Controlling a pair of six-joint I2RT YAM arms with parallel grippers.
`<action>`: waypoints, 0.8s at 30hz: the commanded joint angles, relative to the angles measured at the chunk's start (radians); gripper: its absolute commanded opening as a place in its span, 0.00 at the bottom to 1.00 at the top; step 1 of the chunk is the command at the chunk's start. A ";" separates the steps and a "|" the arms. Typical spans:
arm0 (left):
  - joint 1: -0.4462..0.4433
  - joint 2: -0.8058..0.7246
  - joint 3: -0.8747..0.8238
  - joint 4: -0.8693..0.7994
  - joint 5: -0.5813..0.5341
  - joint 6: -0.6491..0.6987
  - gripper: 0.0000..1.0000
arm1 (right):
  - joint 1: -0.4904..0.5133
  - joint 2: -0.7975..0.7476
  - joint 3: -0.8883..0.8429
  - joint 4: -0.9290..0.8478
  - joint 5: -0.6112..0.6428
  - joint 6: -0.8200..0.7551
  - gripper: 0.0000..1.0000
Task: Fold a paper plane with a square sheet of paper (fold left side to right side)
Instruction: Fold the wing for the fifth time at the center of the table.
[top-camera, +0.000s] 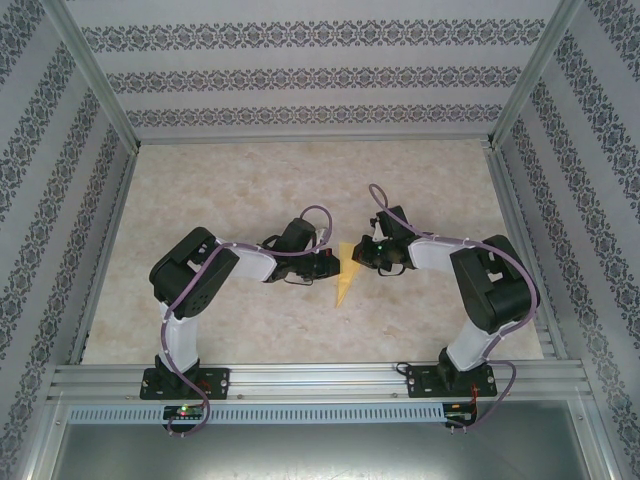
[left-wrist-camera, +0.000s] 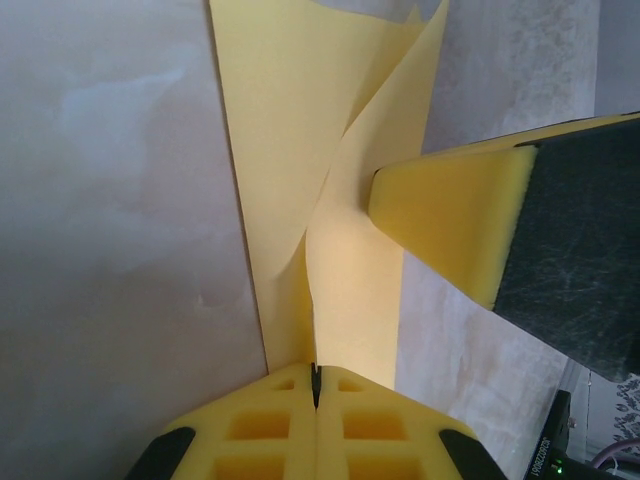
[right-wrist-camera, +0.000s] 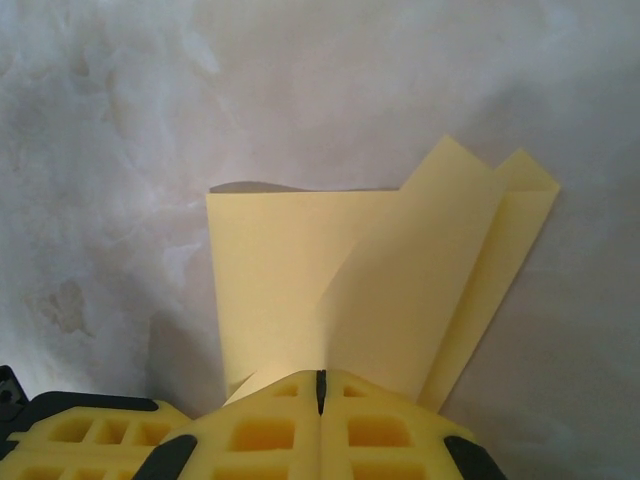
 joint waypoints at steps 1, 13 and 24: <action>0.007 0.044 0.002 -0.061 -0.050 0.006 0.00 | -0.008 0.023 -0.014 -0.039 0.032 -0.026 0.00; 0.007 -0.003 0.002 -0.034 -0.015 -0.005 0.09 | -0.008 0.031 -0.077 -0.073 0.064 -0.029 0.00; 0.005 -0.220 -0.039 -0.142 -0.024 0.053 0.25 | -0.007 0.032 -0.079 -0.066 0.066 -0.034 0.00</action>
